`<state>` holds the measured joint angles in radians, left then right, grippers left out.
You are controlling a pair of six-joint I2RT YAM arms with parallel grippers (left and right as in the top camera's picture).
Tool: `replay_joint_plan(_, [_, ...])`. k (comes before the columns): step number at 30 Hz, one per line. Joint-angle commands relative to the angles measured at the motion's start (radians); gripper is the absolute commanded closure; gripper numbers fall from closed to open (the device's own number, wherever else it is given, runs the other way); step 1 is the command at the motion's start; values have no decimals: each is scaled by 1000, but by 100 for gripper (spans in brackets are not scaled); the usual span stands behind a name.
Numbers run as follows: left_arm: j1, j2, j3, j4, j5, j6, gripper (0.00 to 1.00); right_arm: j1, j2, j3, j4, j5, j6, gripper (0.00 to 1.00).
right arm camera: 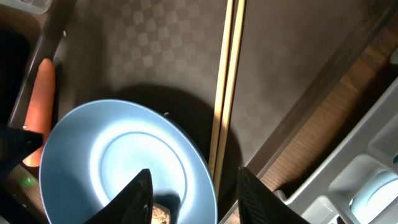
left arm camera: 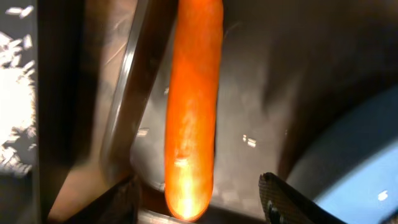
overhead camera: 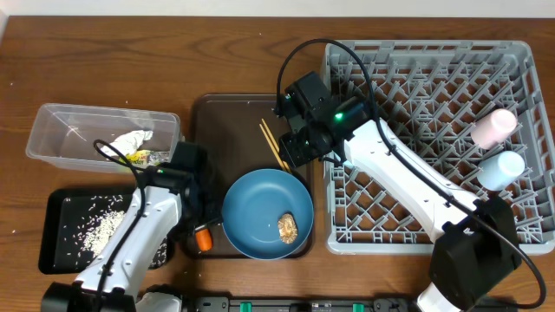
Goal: Sort waste into correct bins and load items into the dishwasher rack
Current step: 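Grasp orange carrot with left gripper and drop it on black tray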
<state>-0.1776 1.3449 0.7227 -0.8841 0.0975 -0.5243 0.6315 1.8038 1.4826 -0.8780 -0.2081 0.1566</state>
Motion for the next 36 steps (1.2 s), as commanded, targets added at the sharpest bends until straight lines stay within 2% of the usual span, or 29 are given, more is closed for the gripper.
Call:
replay_joint_plan(1, [5, 2, -65, 46, -11, -16, 40, 10, -27, 1, -1, 2, 6, 64])
replay_joint_plan(5, [5, 2, -115, 84, -10, -13, 51, 10, -27, 1, -3, 2, 6, 66])
replay_joint_plan(8, [5, 2, -117, 100, -29, -12, 55, 10, -27, 1, -1, 2, 6, 67])
replay_joint_plan(10, [5, 2, -117, 119, -35, -12, 64, 10, -27, 1, 0, 2, 6, 67])
replay_joint_plan(13, [5, 1, -116, 130, -34, -13, 85, 10, -27, 1, -2, 2, 6, 69])
replay_joint_plan(15, [5, -3, -103, 116, -31, -12, 91, 9, -27, 1, -6, 2, 6, 70])
replay_joint_plan(25, [5, -102, 161, -159, -43, -19, 91, 8, -27, 1, -9, 25, 3, 70])
replay_joint_plan(27, [10, -134, 195, -211, -101, -60, 91, 8, -27, 1, -11, 25, 3, 70])
replay_joint_plan(31, [66, -183, 197, -307, -259, -223, 94, 8, -27, 1, -20, 25, 3, 70])
replay_joint_plan(36, [221, -189, 192, -319, -312, -304, 94, 8, -27, 1, -20, 25, 3, 70])
